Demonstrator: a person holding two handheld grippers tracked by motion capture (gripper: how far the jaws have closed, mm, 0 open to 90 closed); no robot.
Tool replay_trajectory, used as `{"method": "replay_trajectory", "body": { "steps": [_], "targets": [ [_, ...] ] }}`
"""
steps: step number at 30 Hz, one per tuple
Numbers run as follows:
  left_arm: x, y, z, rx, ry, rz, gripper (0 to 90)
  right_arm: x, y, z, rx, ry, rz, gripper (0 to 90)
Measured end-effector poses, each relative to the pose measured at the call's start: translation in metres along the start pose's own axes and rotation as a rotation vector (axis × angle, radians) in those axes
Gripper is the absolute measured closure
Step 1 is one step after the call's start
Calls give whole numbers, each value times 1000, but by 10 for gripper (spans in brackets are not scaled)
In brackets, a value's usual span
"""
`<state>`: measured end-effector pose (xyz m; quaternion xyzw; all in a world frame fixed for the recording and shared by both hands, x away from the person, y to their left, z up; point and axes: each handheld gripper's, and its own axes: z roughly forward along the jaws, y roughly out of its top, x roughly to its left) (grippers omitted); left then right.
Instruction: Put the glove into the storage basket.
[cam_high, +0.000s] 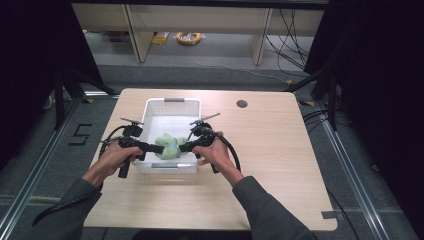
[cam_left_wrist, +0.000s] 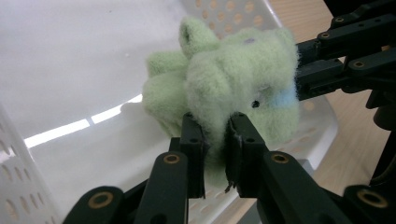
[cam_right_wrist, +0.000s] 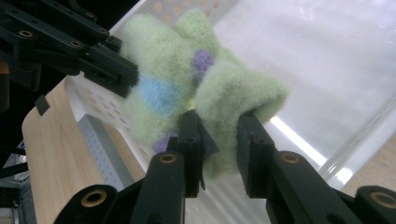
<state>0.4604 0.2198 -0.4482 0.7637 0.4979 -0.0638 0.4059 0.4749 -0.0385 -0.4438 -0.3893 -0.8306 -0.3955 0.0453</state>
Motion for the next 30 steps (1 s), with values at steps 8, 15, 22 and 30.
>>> {"method": "replay_trajectory", "body": {
  "steps": [8,15,22,30],
  "targets": [
    [-1,0,5,36,60,9,770,-3,0,11,42,-12,19,735],
    [-2,-3,8,54,87,45,751,-2,-1,16,71,-32,19,735],
    [-4,0,4,28,112,38,668,0,-1,18,90,-58,7,734],
    [-20,3,-8,-62,137,93,595,3,0,19,100,-84,10,732]
  ]
}}
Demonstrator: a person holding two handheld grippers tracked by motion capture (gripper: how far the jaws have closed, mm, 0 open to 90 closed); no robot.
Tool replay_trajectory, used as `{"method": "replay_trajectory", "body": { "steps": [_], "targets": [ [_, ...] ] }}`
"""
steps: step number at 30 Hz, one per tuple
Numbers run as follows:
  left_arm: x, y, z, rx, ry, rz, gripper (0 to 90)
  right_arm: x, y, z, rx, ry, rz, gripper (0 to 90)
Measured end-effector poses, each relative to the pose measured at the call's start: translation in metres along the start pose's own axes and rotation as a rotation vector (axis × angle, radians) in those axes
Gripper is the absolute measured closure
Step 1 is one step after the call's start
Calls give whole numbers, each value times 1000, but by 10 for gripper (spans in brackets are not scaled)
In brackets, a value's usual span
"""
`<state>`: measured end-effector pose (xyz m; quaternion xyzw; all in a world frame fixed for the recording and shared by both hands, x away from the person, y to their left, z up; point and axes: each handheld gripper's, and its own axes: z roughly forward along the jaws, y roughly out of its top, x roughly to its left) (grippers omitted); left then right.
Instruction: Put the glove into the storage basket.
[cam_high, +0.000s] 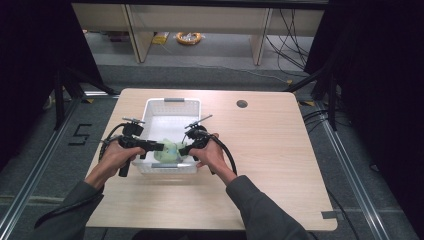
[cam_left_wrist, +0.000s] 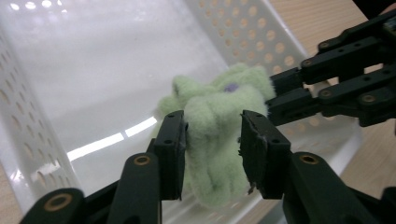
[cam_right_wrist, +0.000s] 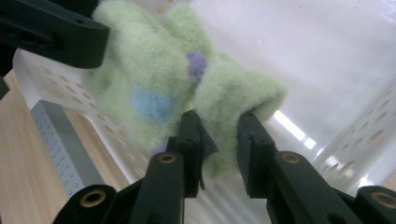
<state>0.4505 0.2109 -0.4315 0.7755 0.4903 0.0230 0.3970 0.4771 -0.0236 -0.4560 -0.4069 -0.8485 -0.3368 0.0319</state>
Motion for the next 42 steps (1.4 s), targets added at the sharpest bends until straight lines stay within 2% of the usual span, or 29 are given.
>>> {"method": "replay_trajectory", "body": {
  "steps": [1,3,6,7,11,14,15,17,18,19,22,23,24,25,27,32,36,39,42],
  "targets": [
    [-1,0,-2,12,1,26,583,0,0,0,-4,0,-9,730],
    [-6,-1,-5,3,6,31,548,0,0,0,-5,-6,-19,728],
    [-15,-2,-11,-49,14,33,521,2,-1,0,8,-16,-16,725],
    [-18,-3,-15,-49,11,52,506,2,-1,0,9,-11,-17,723],
    [-31,-7,-23,-66,9,77,472,4,-1,0,13,-22,-14,719],
    [-41,-12,-27,-106,1,62,456,4,-1,0,12,-23,-20,718],
    [-41,-14,-29,-94,1,84,453,5,-1,0,13,-24,-15,718],
    [-47,-18,-30,-113,-8,72,449,5,-1,0,16,-26,-16,717],
    [-47,-20,-31,-104,-13,88,447,5,-1,0,13,-29,-21,715],
    [-50,-22,-30,-111,-27,83,442,5,-1,0,18,-26,-9,712],
    [-57,-29,-30,-91,-21,122,430,5,0,0,19,-31,-2,706],
    [-60,-31,-30,-97,-25,118,428,5,0,0,18,-33,-5,699],
    [-62,-33,-30,-83,-24,141,426,5,0,0,14,-30,-13,697],
    [-65,-35,-29,-85,-32,134,423,6,0,0,16,-29,-10,692],
    [-67,-38,-29,-63,-37,164,421,6,0,0,18,-31,-23,679],
    [-78,-45,-27,-69,-56,162,414,8,1,-2,32,-44,-31,645],
    [-80,-48,-29,-65,-63,172,413,9,3,-7,30,-56,-43,600],
    [-81,-48,-30,-64,-76,173,413,9,6,-13,31,-99,-37,586],
    [-83,-49,-31,-72,-79,177,413,6,8,-17,19,-95,-48,596]
  ]
}}
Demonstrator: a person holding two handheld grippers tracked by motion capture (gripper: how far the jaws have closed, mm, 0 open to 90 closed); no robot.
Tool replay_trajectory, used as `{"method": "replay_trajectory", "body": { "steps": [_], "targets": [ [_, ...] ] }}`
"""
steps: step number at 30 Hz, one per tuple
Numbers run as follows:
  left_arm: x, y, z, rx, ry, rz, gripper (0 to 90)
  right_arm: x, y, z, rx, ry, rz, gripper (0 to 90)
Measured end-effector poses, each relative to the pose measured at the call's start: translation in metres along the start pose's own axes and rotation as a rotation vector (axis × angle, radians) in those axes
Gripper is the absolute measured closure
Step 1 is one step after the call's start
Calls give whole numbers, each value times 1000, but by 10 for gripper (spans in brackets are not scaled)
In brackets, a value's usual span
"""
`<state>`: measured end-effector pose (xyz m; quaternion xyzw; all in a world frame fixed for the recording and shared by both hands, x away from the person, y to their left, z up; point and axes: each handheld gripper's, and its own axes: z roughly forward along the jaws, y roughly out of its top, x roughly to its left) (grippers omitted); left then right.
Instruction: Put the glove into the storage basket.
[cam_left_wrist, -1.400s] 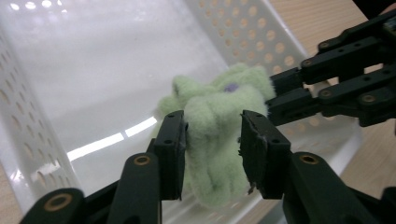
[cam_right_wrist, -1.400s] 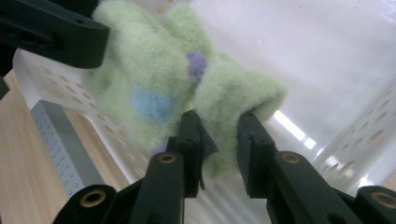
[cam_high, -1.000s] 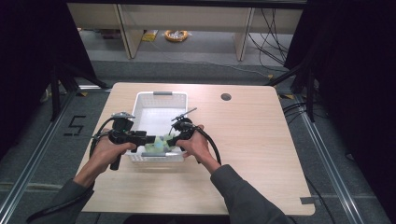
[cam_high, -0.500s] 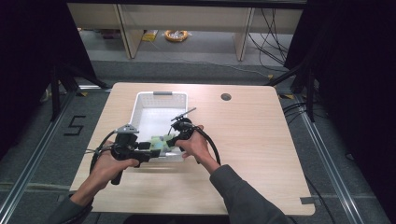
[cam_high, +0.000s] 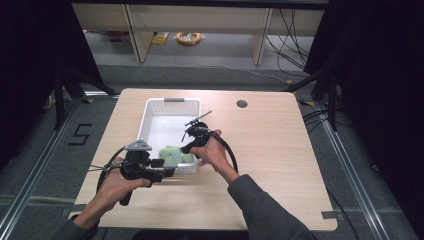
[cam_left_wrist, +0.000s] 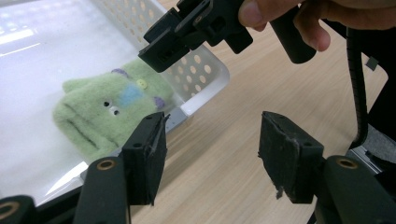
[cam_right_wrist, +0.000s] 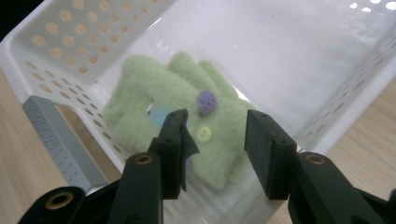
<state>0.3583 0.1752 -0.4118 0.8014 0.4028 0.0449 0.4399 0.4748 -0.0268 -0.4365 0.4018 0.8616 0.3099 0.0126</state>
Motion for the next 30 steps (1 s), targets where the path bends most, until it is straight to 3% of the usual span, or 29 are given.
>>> {"method": "replay_trajectory", "body": {
  "steps": [7,11,12,14,15,17,18,19,22,24,26,30],
  "targets": [
    [-5,-2,0,-3,-11,2,413,-4,-1,-9,-20,16,14,593],
    [-8,-3,1,-15,-11,5,400,-5,0,-14,-47,34,-12,589],
    [-9,-3,1,-12,-16,4,395,-3,-1,-15,-40,34,14,587],
    [-10,-4,2,-16,-10,8,388,-2,-2,-19,-56,42,-10,579],
    [-10,-5,3,-10,-12,11,384,-1,-2,-22,-45,40,8,577],
    [-11,-7,4,-10,-6,15,375,0,-4,-27,-58,53,0,570],
    [-11,-7,5,-7,-8,10,366,2,-5,-29,-64,66,-2,564],
    [-11,-9,6,-2,-11,10,357,0,-7,-31,-86,75,-35,560],
    [-11,-12,9,-12,-16,4,341,1,-12,-39,-103,100,-35,537],
    [-11,-14,11,-10,-22,1,337,1,-16,-45,-94,80,-11,524],
    [-11,-17,13,-13,-23,-3,330,-1,-21,-49,-129,110,-37,520],
    [-13,-21,17,-26,-24,6,324,-3,-30,-57,-155,120,-41,489]
  ]
}}
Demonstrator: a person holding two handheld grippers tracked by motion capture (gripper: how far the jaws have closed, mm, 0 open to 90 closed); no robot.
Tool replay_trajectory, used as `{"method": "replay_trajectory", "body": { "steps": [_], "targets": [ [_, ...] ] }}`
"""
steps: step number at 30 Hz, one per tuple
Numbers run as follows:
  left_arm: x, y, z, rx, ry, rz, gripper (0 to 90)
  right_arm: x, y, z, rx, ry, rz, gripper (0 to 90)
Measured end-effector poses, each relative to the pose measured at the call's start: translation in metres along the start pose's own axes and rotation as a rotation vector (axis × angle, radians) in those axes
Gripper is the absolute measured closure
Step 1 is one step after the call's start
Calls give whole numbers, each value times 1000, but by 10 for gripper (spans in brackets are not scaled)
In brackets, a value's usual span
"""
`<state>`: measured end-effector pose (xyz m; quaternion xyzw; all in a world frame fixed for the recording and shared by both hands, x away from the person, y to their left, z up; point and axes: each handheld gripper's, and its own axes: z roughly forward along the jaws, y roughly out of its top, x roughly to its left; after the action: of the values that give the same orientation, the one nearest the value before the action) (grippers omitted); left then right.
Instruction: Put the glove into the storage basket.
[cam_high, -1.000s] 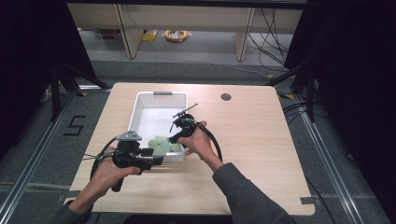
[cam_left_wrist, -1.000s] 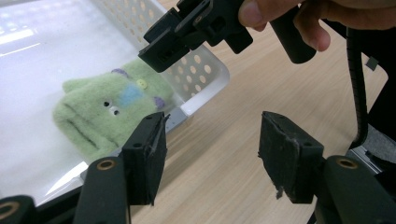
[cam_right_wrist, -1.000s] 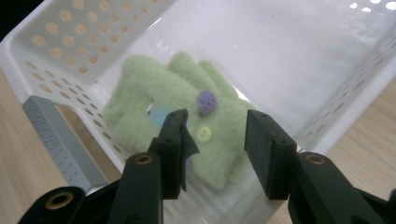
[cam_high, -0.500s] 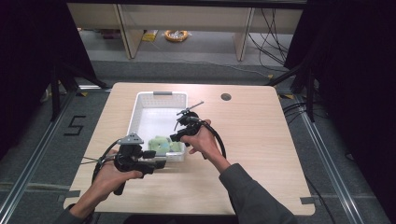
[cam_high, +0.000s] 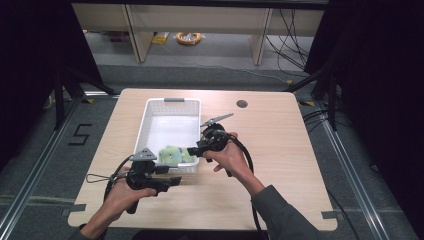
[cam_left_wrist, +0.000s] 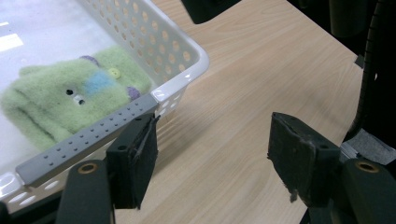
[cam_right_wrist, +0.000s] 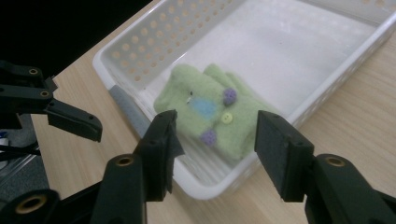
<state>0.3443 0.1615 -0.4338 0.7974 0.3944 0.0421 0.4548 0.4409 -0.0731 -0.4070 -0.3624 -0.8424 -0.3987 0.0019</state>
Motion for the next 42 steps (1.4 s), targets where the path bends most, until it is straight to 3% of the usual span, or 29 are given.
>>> {"method": "replay_trajectory", "body": {
  "steps": [5,10,12,13,14,18,24,27,28,29,33,35,36,37,38,39,42],
  "targets": [
    [-5,-4,4,-8,8,27,305,0,-12,-10,-26,10,5,474],
    [-9,-11,6,-37,15,26,253,0,-21,-20,-50,19,3,456],
    [-10,-13,7,-26,1,32,233,0,-26,-24,-59,24,2,455],
    [-11,-14,7,-35,4,25,223,2,-28,-27,-61,27,22,455],
    [-12,-15,7,-33,10,31,218,0,-30,-29,-76,24,-3,454],
    [-15,-18,7,-34,8,47,207,1,-39,-35,-96,22,-10,439],
    [-17,-24,7,-35,9,44,173,-1,-55,-46,-125,24,-12,418],
    [-16,-27,7,-52,6,33,173,2,-65,-50,-129,28,15,395],
    [-16,-27,7,-56,4,38,173,-1,-67,-50,-147,19,-31,394],
    [-16,-28,7,-52,8,30,173,0,-70,-51,-145,29,0,393],
    [-15,-31,7,-48,11,22,173,-1,-80,-53,-148,9,-10,365],
    [-15,-33,7,-53,15,19,173,0,-85,-56,-140,-6,14,352],
    [-15,-34,7,-46,7,25,173,-2,-88,-55,-146,2,-2,350],
    [-15,-35,7,-46,7,25,173,-2,-91,-55,-144,10,13,348],
    [-15,-36,7,-47,7,21,173,-5,-94,-55,-145,6,-10,346],
    [-15,-36,7,-45,0,22,173,-5,-98,-56,-141,-2,13,343],
    [-15,-39,7,-46,-4,18,173,-9,-106,-58,-144,-1,17,339]
  ]
}}
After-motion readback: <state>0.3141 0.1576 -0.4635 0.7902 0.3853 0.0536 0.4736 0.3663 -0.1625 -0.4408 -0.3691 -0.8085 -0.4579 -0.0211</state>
